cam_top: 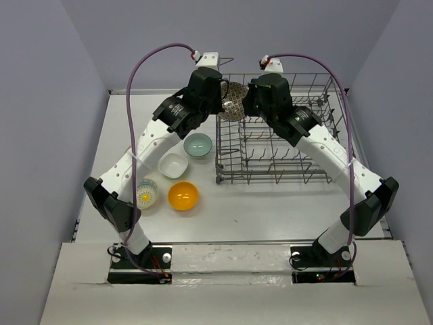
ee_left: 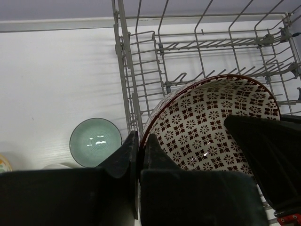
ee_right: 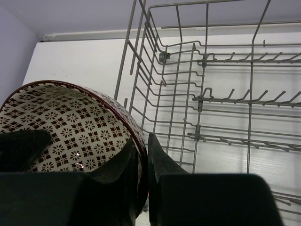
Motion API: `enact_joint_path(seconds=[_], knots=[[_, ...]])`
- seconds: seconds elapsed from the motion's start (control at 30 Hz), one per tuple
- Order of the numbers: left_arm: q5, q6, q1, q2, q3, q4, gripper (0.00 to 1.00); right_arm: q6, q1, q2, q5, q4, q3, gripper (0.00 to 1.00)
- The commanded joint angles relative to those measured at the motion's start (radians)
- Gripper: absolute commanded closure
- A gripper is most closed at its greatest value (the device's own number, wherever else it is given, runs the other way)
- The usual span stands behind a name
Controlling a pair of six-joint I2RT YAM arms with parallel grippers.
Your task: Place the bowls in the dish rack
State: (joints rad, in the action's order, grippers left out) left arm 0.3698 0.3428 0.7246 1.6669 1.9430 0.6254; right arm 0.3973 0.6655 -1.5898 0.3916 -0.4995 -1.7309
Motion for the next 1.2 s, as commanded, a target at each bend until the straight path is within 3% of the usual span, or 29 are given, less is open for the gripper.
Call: enact_joint_path(seconds=[0.0, 0.1, 0.13, 0.2, 0.23, 0.37, 0.43, 0.6, 0.63, 0.77, 0.9, 1.03, 1.17], knots=[[0.035, 0.018, 0.019, -0.055, 0.017, -0.082, 0.71, -0.018, 0.005, 0.028, 0.098, 0.041, -0.044, 0.99], [0.026, 0.01, 0.019, -0.05, 0.03, -0.085, 0.56, -0.038, 0.005, 0.047, 0.147, 0.019, -0.056, 0.99], [0.026, 0.006, 0.019, -0.05, 0.036, -0.087, 0.4, -0.044, 0.005, 0.054, 0.161, 0.012, -0.059, 0.99], [0.023, 0.001, 0.019, -0.05, 0.045, -0.09, 0.22, -0.06, 0.005, 0.08, 0.2, 0.006, -0.056, 0.99], [0.021, -0.001, 0.019, -0.052, 0.048, -0.093, 0.19, -0.067, 0.005, 0.089, 0.217, 0.003, -0.053, 0.99], [-0.012, -0.007, 0.021, -0.096, 0.054, -0.102, 0.15, -0.13, 0.005, 0.12, 0.357, -0.001, -0.042, 0.99], [-0.011, -0.016, 0.021, -0.149, 0.036, -0.107, 0.14, -0.192, 0.005, 0.129, 0.498, -0.002, -0.039, 0.99], [-0.014, -0.021, 0.018, -0.334, -0.222, -0.214, 0.1, -0.386, -0.053, 0.148, 0.746, 0.085, 0.057, 0.99], [-0.02, -0.016, 0.019, -0.363, -0.26, -0.23, 0.09, -0.485, -0.09, 0.152, 0.801, 0.148, 0.088, 0.99], [-0.071, 0.002, 0.006, -0.505, -0.459, -0.253, 0.07, -0.665, -0.212, 0.188, 0.843, 0.286, 0.282, 0.99], [-0.095, -0.007, -0.03, -0.575, -0.564, -0.256, 0.05, -0.802, -0.308, 0.201, 0.859, 0.376, 0.411, 0.99], [-0.217, -0.021, -0.106, -0.613, -0.682, -0.317, 0.05, -1.006, -0.317, 0.205, 0.859, 0.648, 0.546, 0.99], [-0.284, -0.024, -0.18, -0.641, -0.795, -0.363, 0.05, -1.12, -0.34, 0.183, 0.831, 0.766, 0.608, 0.99]])
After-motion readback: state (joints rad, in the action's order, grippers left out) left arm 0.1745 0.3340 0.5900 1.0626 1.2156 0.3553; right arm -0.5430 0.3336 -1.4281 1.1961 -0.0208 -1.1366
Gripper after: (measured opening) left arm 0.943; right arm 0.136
